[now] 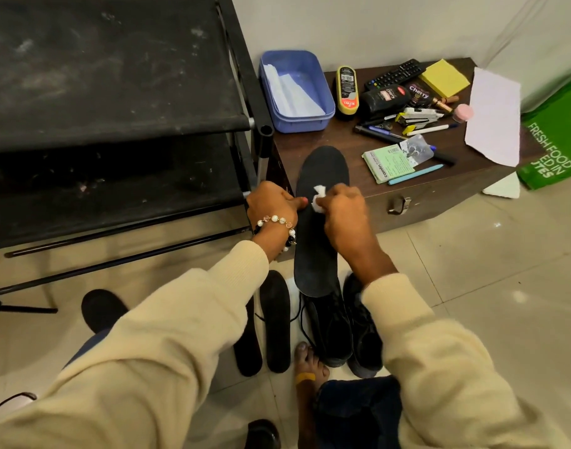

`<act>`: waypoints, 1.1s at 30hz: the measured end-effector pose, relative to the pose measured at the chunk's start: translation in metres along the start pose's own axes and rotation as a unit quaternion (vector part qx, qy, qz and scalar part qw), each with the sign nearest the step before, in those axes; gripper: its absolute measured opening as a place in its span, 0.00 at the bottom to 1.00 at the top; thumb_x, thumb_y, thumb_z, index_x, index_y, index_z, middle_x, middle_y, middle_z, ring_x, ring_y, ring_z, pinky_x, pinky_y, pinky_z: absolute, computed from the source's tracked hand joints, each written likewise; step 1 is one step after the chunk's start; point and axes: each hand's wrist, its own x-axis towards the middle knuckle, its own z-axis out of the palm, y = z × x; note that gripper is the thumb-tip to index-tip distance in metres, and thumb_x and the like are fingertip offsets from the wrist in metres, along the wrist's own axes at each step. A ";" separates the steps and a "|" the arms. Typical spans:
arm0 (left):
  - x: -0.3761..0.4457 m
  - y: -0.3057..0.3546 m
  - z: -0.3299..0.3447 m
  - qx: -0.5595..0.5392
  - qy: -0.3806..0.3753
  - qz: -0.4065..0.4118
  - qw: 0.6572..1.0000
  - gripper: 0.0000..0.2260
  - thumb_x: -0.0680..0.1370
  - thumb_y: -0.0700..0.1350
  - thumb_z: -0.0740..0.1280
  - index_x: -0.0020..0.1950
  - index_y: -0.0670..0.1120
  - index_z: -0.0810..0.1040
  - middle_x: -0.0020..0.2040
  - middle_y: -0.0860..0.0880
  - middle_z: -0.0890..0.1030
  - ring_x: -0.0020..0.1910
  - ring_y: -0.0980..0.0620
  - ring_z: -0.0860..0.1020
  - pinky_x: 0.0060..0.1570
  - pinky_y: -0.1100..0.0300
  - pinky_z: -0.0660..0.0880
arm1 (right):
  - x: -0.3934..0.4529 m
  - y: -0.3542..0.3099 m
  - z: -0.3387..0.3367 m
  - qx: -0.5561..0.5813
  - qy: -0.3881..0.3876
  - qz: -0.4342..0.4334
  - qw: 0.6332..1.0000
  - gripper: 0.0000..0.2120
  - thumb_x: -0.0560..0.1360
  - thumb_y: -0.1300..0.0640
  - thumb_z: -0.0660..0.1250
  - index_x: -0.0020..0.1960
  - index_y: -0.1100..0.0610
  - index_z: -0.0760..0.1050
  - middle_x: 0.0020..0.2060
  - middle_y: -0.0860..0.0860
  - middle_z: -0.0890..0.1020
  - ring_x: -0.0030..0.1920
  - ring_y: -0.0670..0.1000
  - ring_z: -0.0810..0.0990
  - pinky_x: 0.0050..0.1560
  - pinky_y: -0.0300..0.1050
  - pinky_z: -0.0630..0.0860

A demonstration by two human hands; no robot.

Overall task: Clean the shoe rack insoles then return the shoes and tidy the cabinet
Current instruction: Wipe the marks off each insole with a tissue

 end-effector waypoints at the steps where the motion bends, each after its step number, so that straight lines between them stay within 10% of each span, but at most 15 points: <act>1: 0.000 0.000 0.000 -0.003 -0.002 -0.002 1.000 0.14 0.72 0.50 0.74 0.47 0.39 0.84 0.45 0.41 0.83 0.47 0.44 0.82 0.51 0.49 0.79 | -0.003 -0.005 0.001 -0.006 -0.012 -0.021 1.000 0.17 0.77 0.61 0.64 0.66 0.57 0.73 0.61 0.56 0.73 0.60 0.56 0.70 0.59 0.44 0.69; 5: 0.000 -0.004 -0.001 -0.052 -0.027 -0.021 0.998 0.14 0.72 0.49 0.75 0.46 0.38 0.83 0.43 0.41 0.84 0.45 0.43 0.82 0.51 0.48 0.80 | -0.015 0.006 -0.007 0.207 0.050 0.114 0.970 0.11 0.76 0.61 0.66 0.57 0.57 0.81 0.54 0.56 0.80 0.54 0.55 0.78 0.56 0.45 0.74; 11: -0.017 -0.007 -0.007 -0.107 -0.034 -0.007 0.994 0.10 0.73 0.47 0.74 0.42 0.39 0.83 0.42 0.41 0.84 0.43 0.44 0.83 0.49 0.49 0.81 | -0.033 0.020 -0.019 0.625 0.099 0.462 0.622 0.04 0.73 0.63 0.64 0.47 0.57 0.75 0.44 0.55 0.80 0.43 0.54 0.78 0.39 0.46 0.79; 14: -0.038 -0.009 -0.018 -0.166 -0.039 0.003 0.985 0.08 0.73 0.46 0.74 0.39 0.42 0.82 0.40 0.43 0.84 0.39 0.47 0.84 0.44 0.53 0.82 | -0.045 0.011 -0.027 0.699 0.066 0.465 0.539 0.12 0.72 0.62 0.61 0.55 0.61 0.73 0.41 0.58 0.77 0.31 0.53 0.73 0.31 0.42 0.71; 21: -0.091 -0.009 -0.078 -0.251 0.000 0.078 0.965 0.06 0.75 0.45 0.72 0.41 0.42 0.83 0.41 0.42 0.84 0.43 0.43 0.83 0.50 0.47 0.80 | -0.082 -0.033 -0.064 0.797 0.041 0.319 0.511 0.05 0.71 0.57 0.73 0.41 0.59 0.81 0.37 0.55 0.85 0.34 0.54 0.83 0.33 0.44 0.79; 33: -0.177 -0.068 -0.252 -0.366 0.147 0.084 0.915 0.07 0.76 0.46 0.71 0.38 0.47 0.82 0.27 0.55 0.80 0.25 0.62 0.77 0.24 0.68 0.72 | -0.138 -0.191 -0.136 0.774 -0.073 0.101 0.620 0.05 0.71 0.58 0.73 0.43 0.59 0.81 0.39 0.56 0.83 0.33 0.51 0.77 0.25 0.38 0.68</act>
